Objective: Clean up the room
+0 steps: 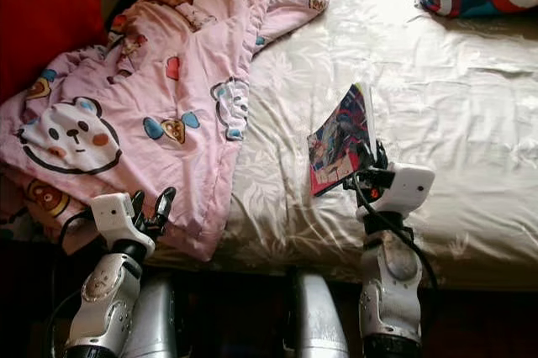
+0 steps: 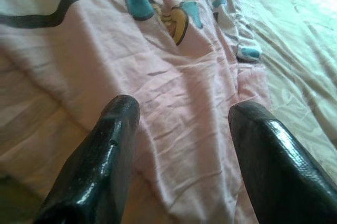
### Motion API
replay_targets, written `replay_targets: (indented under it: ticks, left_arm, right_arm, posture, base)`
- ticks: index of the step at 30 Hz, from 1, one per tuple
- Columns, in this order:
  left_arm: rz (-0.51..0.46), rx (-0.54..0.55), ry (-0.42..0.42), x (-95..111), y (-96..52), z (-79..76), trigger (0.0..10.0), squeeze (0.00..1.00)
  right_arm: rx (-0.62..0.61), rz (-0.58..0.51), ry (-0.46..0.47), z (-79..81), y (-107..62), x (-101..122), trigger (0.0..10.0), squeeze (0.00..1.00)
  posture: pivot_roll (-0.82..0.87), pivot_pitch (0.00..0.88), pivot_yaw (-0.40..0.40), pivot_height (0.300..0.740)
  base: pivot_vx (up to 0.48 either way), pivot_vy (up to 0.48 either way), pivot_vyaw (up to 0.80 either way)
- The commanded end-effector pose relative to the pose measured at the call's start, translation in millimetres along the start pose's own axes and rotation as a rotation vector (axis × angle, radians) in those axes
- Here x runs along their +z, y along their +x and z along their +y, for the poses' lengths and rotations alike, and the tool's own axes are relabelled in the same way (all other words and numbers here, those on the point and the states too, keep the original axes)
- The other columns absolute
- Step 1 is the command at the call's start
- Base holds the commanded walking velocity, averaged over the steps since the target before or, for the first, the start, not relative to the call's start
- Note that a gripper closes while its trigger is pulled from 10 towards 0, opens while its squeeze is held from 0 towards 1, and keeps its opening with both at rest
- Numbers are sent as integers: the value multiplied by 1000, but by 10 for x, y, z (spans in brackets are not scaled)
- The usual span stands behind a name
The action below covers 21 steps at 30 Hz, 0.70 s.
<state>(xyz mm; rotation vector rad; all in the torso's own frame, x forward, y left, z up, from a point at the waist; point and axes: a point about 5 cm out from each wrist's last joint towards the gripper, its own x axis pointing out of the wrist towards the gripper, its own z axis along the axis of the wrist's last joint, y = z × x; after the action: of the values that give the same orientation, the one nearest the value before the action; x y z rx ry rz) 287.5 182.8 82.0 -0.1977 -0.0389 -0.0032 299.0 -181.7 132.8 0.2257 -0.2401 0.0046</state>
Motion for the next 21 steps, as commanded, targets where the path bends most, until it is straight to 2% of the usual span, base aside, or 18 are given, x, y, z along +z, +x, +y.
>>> replay_targets:
  ticks: [1,8,21]
  left_arm:
    - [38,7,16,-103,-69,33,10000,0]
    - [72,5,36,-170,-127,102,10000,0]
    - [82,2,49,-176,-105,128,10000,0]
  right_arm:
    - [-17,-7,-6,-26,-3,11,10000,0]
    - [-65,48,-12,-31,-81,-24,10000,0]
    - [-81,71,-9,-18,-121,-67,10000,0]
  posture:
    - [58,144,-90,601]
    - [57,141,-72,646]
    - [53,175,-67,721]
  base:
    - [0,0,0]
    - [0,0,0]
    - [0,0,0]
